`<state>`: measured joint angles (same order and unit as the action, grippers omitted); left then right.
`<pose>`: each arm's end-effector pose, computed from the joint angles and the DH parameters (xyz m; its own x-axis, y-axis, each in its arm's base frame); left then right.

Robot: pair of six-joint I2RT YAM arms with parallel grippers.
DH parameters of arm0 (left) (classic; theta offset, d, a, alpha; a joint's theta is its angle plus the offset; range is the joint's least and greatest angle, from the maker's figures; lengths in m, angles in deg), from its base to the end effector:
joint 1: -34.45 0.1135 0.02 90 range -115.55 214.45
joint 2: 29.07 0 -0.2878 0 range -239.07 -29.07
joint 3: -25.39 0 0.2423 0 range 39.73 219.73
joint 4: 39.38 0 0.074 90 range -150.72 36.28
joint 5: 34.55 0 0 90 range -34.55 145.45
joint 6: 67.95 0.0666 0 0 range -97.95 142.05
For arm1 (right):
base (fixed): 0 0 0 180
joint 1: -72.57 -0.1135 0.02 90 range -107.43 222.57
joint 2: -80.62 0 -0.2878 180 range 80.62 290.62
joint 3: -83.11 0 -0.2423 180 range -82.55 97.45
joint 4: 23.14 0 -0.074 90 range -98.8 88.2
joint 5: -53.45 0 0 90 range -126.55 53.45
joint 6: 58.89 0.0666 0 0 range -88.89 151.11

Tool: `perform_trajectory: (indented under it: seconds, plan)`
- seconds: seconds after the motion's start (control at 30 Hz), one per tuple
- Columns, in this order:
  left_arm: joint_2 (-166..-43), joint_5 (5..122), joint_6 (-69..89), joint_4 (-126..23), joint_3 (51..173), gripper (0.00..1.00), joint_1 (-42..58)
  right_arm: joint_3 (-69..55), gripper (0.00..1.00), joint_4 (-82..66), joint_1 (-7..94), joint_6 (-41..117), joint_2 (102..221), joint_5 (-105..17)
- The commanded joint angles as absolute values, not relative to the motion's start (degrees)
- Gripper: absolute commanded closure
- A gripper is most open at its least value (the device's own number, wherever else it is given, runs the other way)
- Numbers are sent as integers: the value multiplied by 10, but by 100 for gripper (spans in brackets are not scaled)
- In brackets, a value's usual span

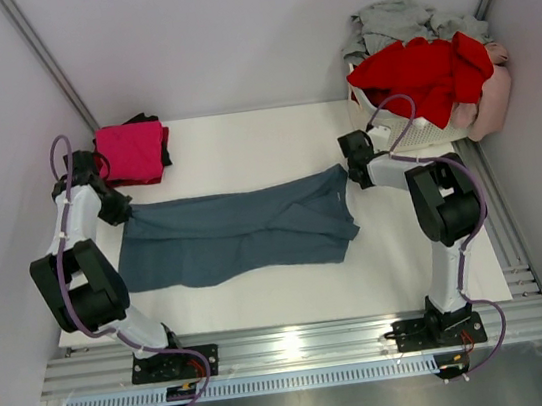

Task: Fold and stack the t-shirts

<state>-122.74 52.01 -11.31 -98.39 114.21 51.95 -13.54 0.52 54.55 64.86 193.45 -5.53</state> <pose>0.3247 0.1066 0.2541 -0.5362 -0.7446 -0.3976 -0.7426 0.6401 -0.1973 0.4112 0.0977 0.1546 -0.6166 0.3001 -0.7278 0.4467 0.8946 -0.0096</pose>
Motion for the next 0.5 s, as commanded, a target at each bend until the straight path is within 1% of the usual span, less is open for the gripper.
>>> perform_trajectory:
  seconds: [0.0,0.07,0.1,0.17,0.2,0.47]
  plan:
    - [-1220,529,-101,-962,1144,98,520,-128,100,0,547,643,1936,-78]
    - [-1218,526,-101,-962,1144,98,520,-131,98,-6,546,636,1930,-96]
    - [-1216,526,-102,-962,1142,98,520,-135,96,-10,546,634,1928,-104]
    - [-1216,527,-103,-961,1143,98,520,-150,93,-26,543,629,1915,-118]
    - [-1216,527,-106,-961,1143,98,520,-156,89,-32,540,627,1909,-123]
    - [-1217,520,-108,-956,1132,98,519,-165,78,-58,538,618,1893,-169]
